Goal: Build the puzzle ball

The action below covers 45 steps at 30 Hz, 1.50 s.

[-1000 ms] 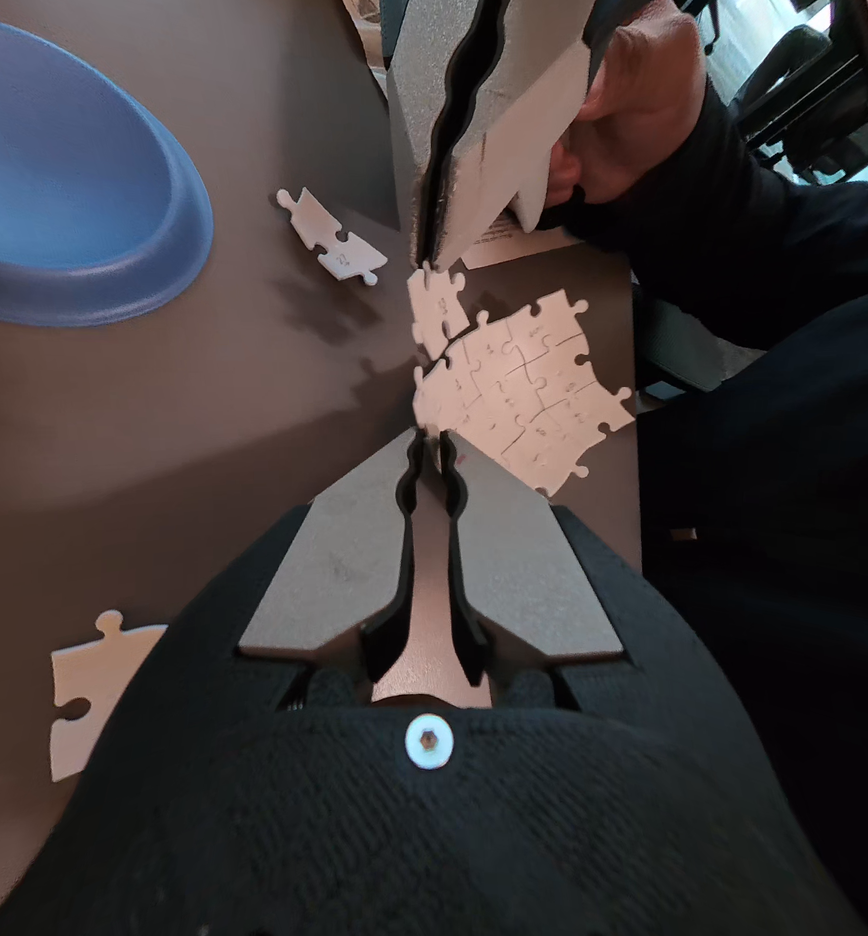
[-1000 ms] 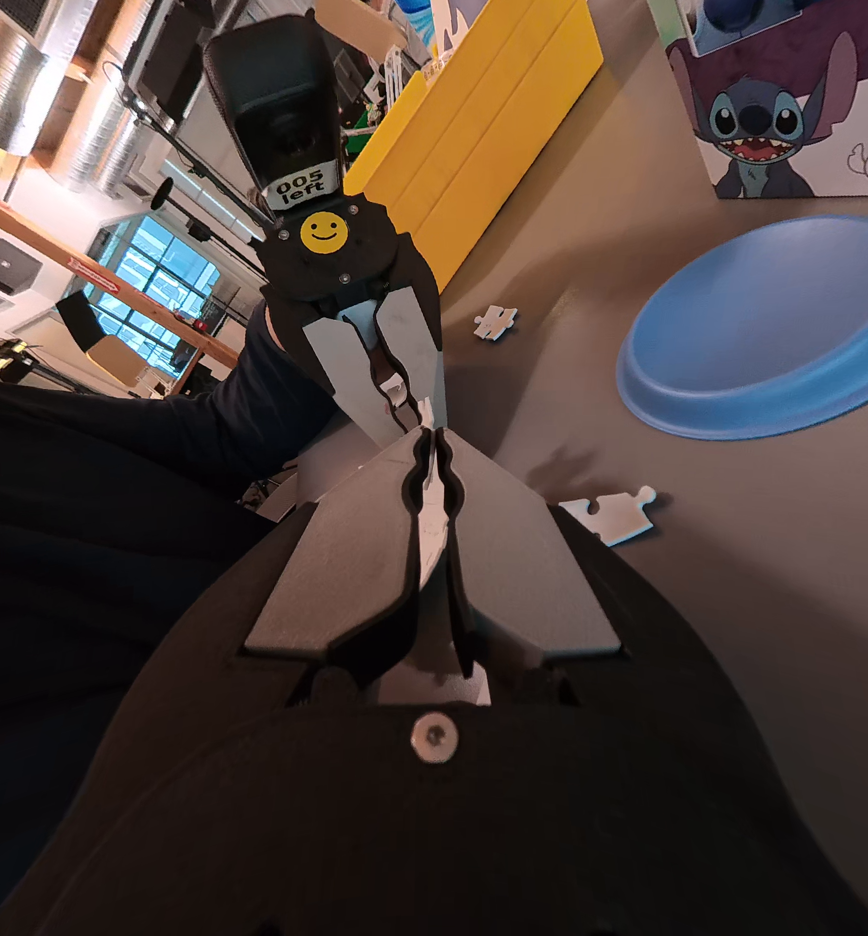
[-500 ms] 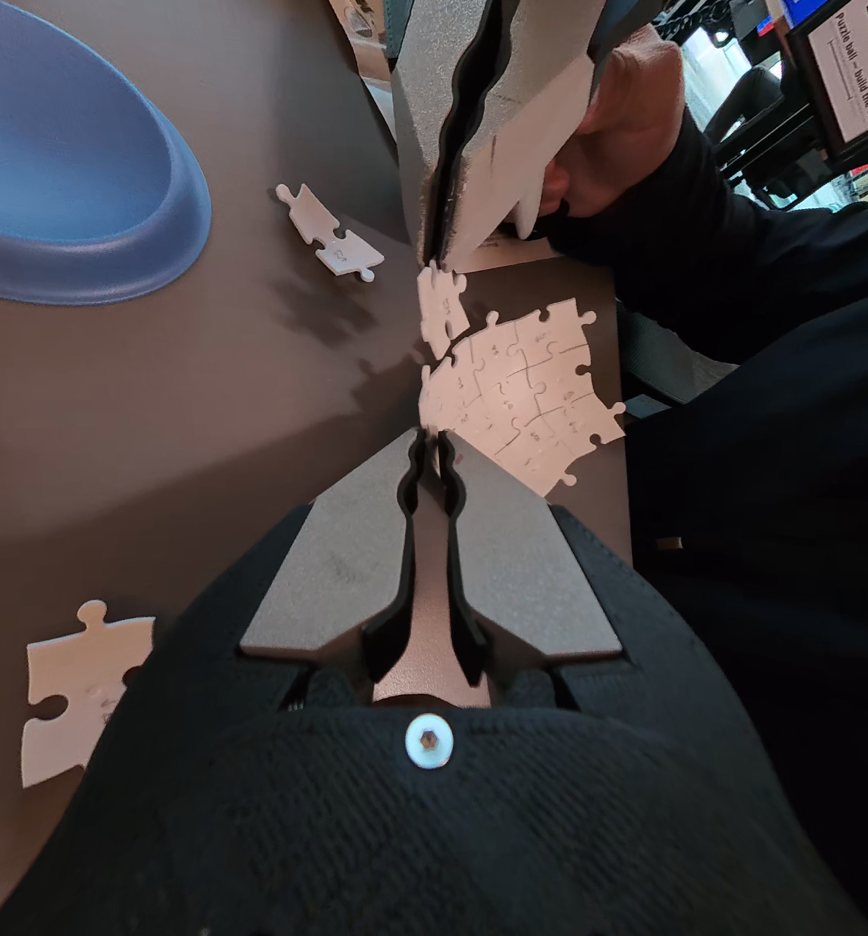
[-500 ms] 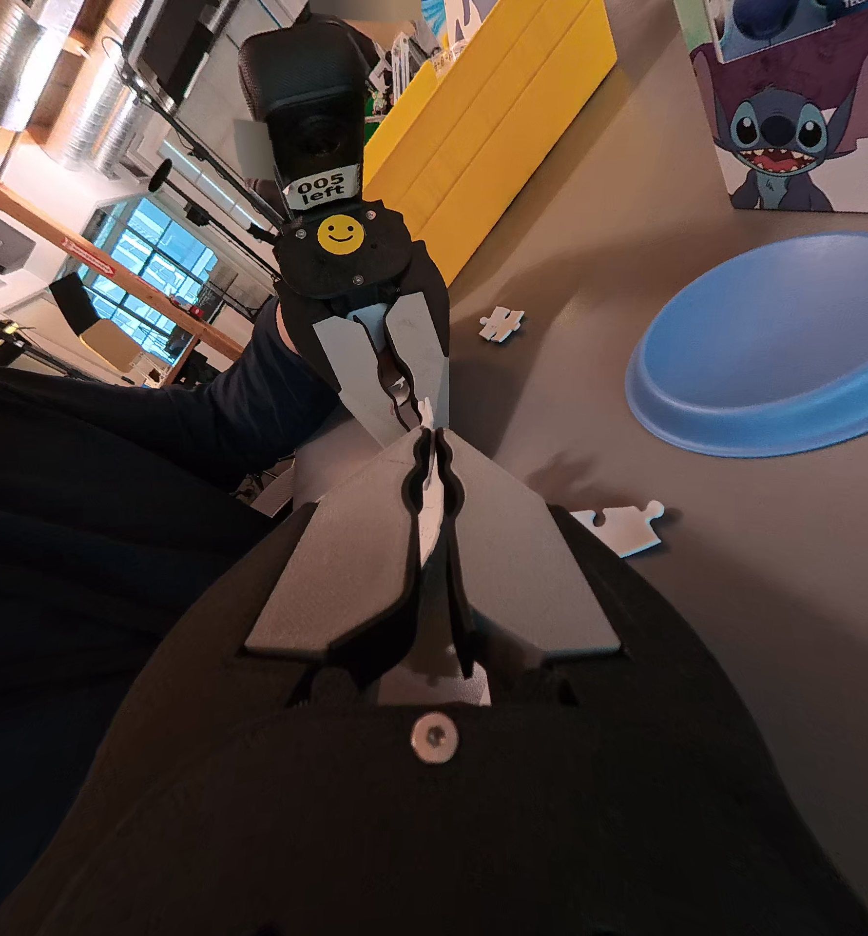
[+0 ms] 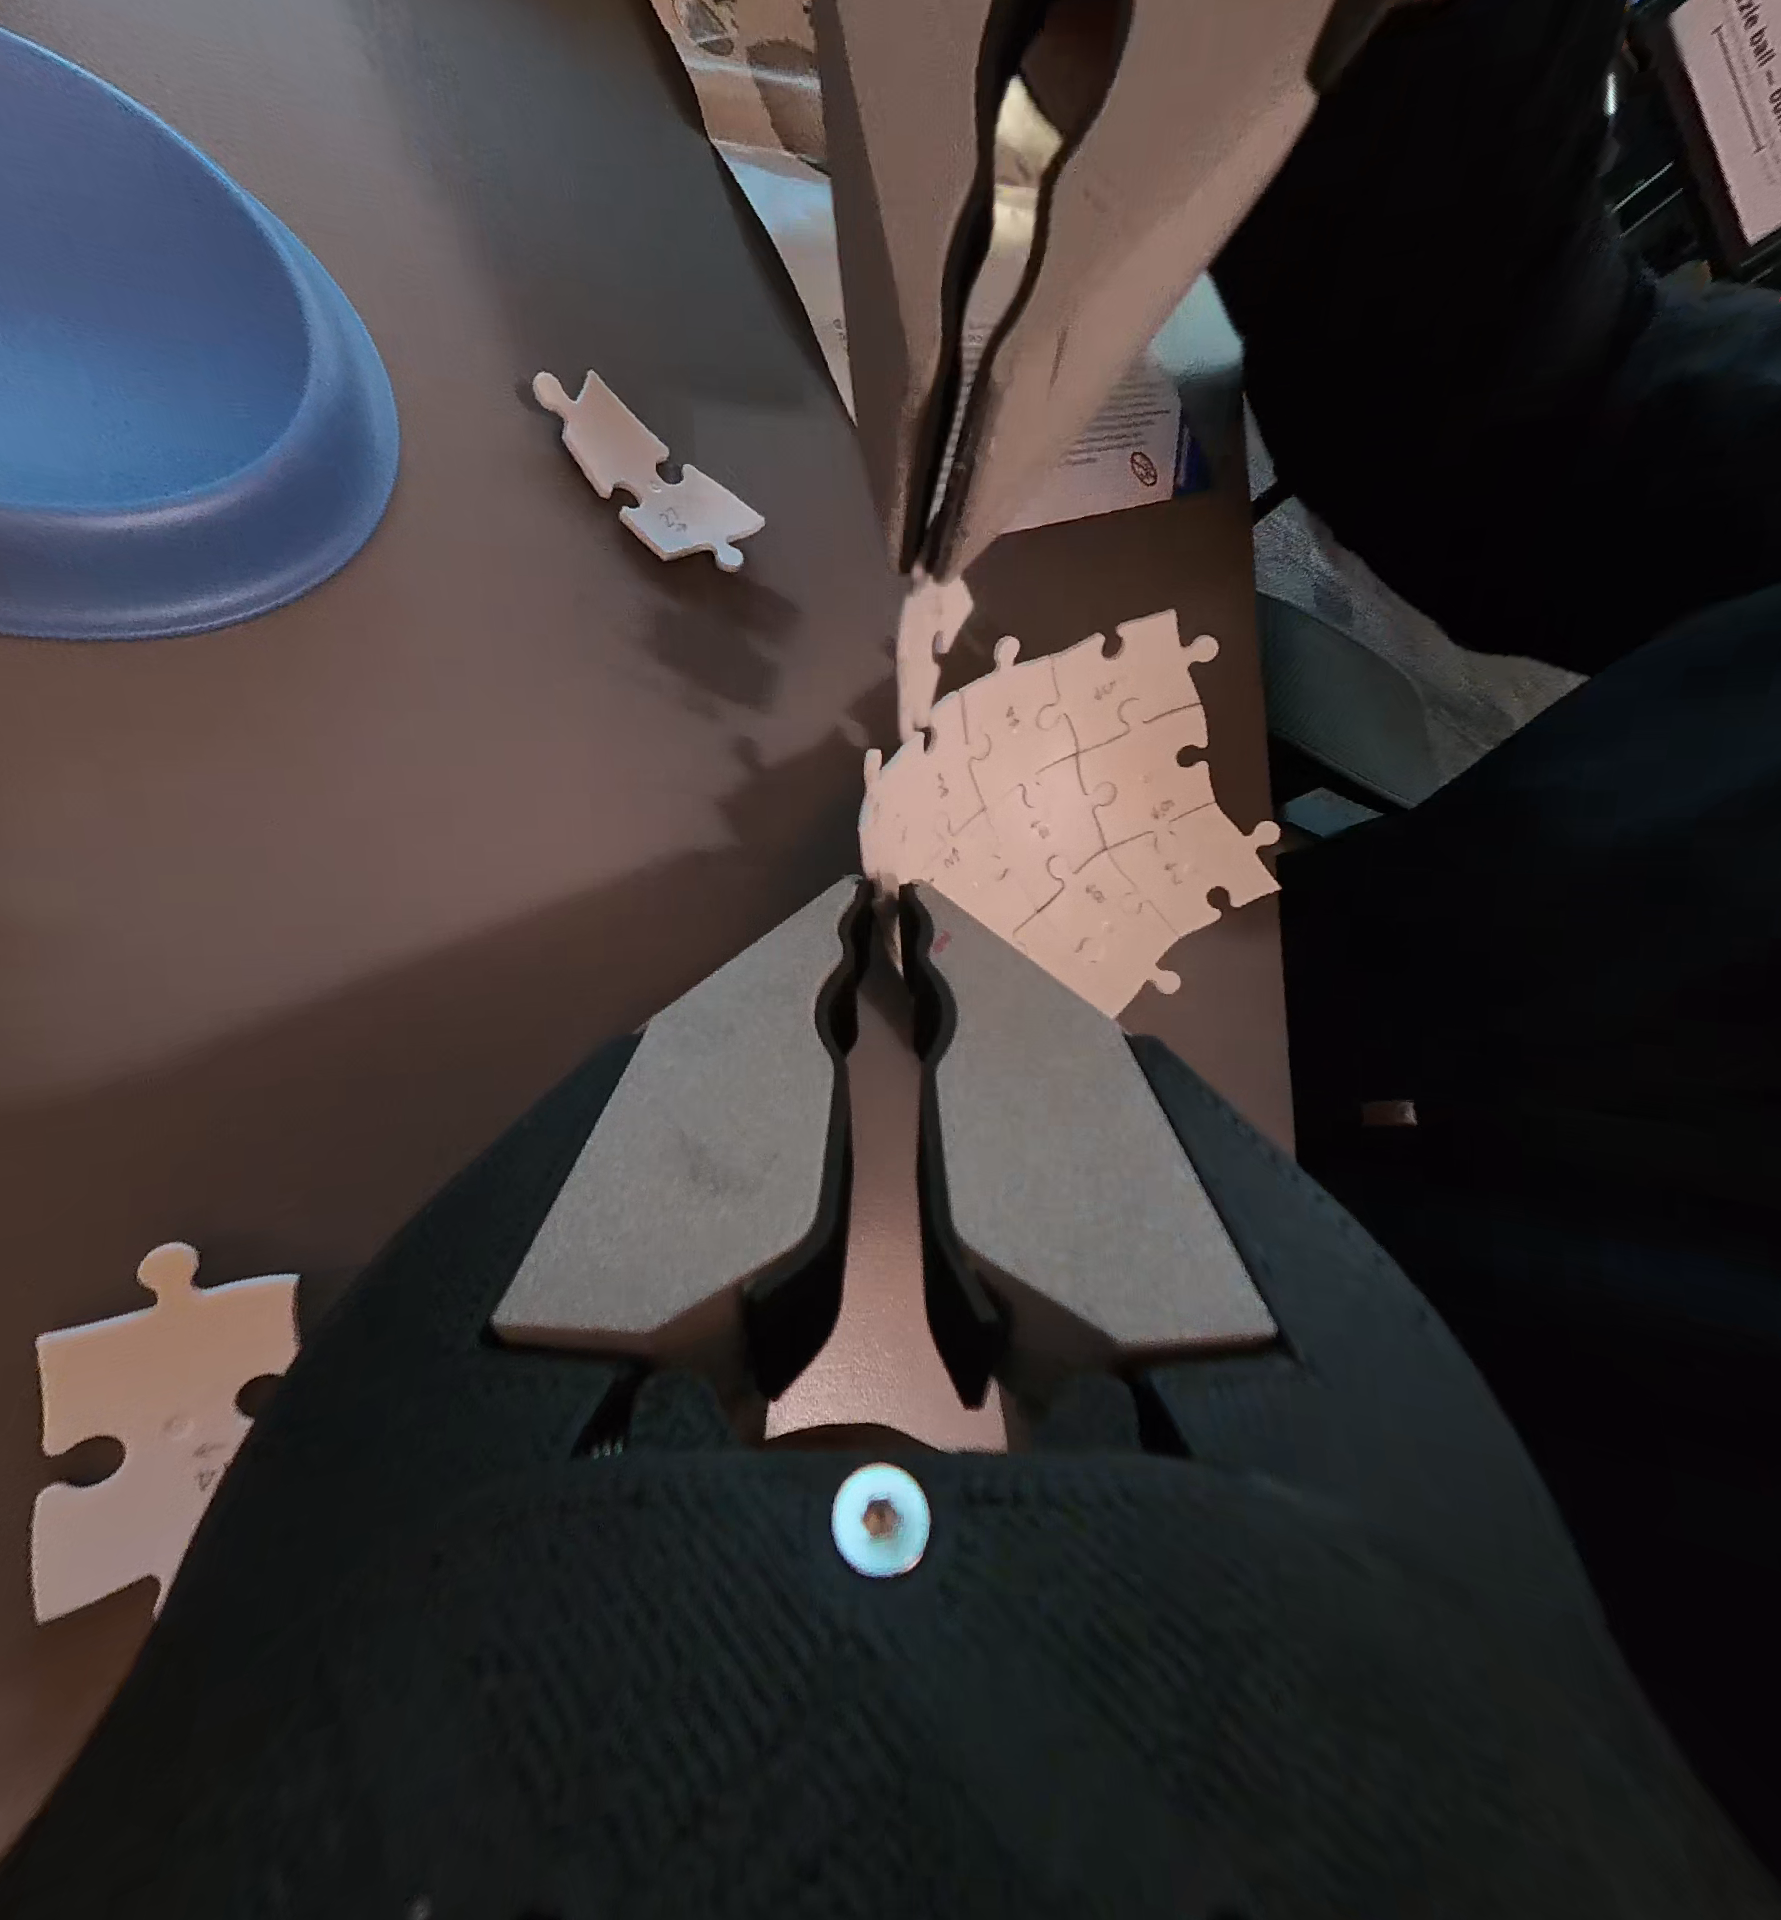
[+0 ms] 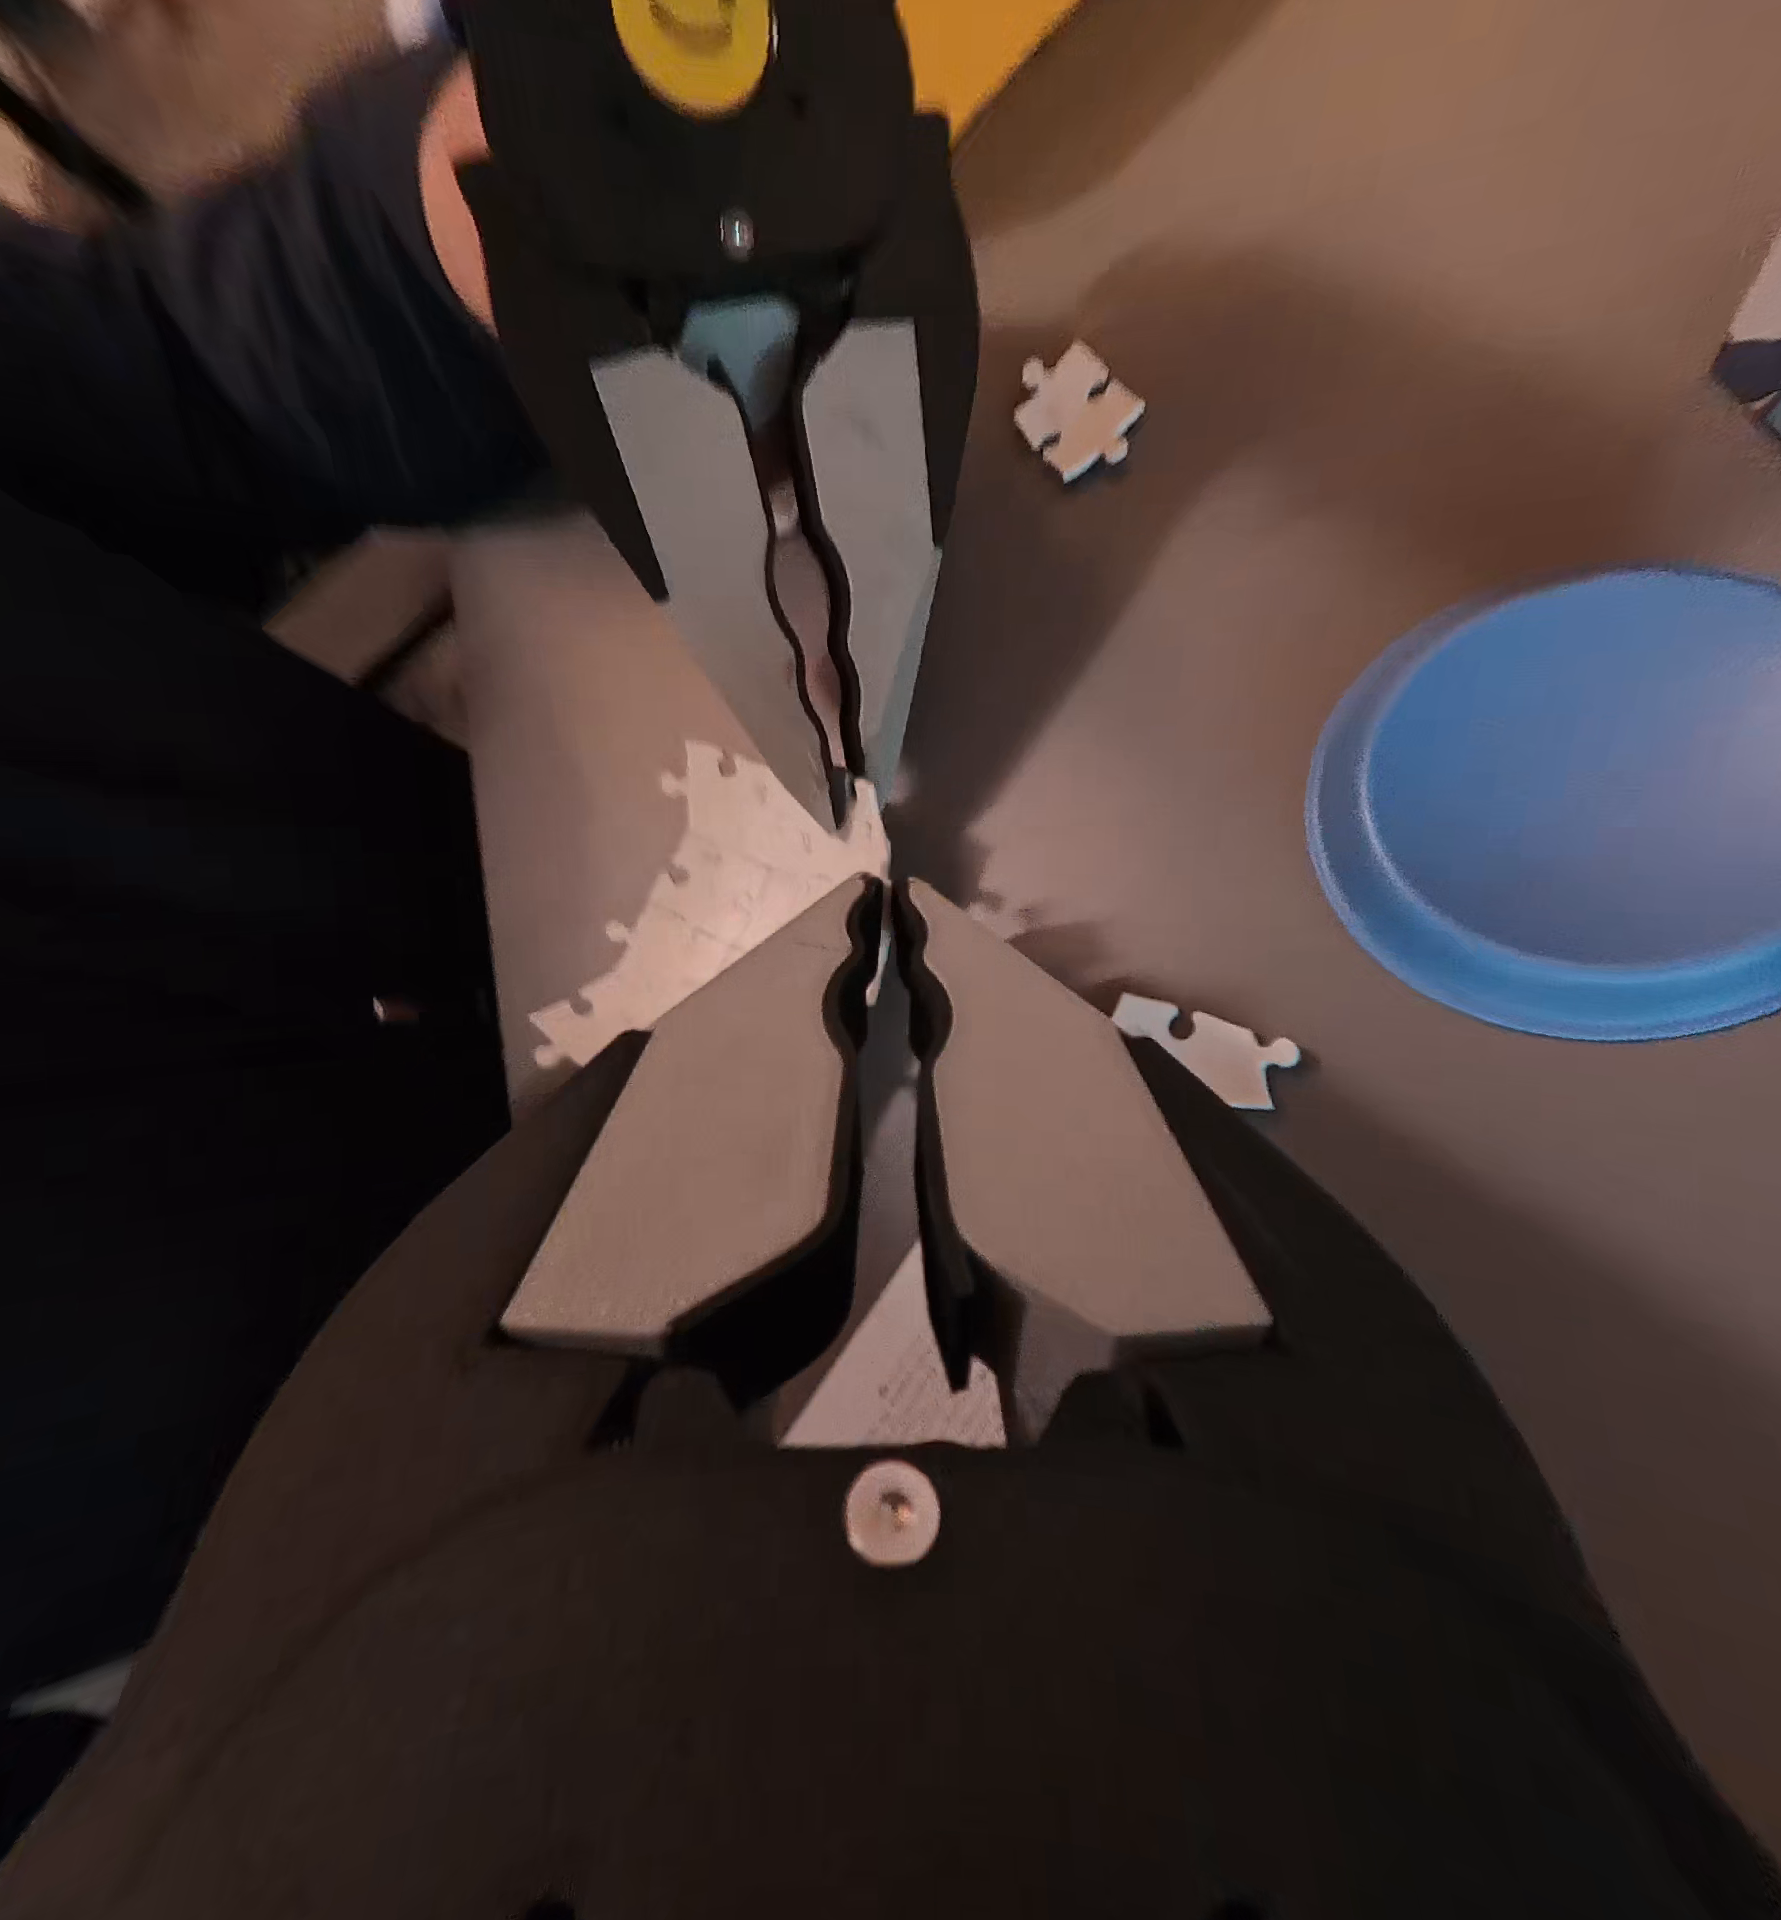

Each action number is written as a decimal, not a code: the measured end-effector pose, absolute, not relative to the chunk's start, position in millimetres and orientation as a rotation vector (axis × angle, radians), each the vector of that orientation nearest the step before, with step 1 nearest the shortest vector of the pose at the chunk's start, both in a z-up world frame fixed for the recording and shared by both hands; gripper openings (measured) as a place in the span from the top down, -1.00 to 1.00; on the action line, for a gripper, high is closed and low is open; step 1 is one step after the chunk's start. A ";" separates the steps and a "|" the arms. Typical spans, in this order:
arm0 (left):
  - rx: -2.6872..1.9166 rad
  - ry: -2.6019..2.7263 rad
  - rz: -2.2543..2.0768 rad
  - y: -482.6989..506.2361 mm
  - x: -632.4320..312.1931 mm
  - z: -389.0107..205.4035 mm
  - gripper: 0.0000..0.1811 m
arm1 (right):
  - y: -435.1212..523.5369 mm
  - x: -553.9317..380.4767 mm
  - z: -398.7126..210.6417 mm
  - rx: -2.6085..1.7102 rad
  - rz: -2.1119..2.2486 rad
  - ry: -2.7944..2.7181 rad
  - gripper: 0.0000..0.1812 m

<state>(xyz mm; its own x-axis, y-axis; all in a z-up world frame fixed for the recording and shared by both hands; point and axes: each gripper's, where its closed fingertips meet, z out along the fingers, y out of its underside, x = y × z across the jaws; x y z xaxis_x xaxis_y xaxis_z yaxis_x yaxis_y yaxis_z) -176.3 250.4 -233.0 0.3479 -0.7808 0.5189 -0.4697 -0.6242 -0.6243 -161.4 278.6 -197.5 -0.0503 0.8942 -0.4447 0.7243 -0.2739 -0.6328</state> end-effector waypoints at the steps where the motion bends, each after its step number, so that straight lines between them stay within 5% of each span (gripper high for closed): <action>1: -2.250 1.101 -1.171 250.4 -176.3 -233.0 0.97 | 277.3 -160.3 -199.8 -2.018 1.155 -1.834 1.00; 9: -2.254 1.112 -1.162 249.0 -175.9 -233.5 0.97 | 272.8 -160.7 -196.3 -2.083 0.920 -2.176 1.00; 23: -2.236 0.989 -1.259 256.2 -172.7 -233.6 0.98 | 298.7 -171.4 -180.6 -2.072 1.557 -1.211 1.00; 45: -2.214 0.896 -1.218 259.2 -181.3 -231.0 0.99 | 288.6 -179.2 -194.1 -1.894 1.571 -1.191 1.00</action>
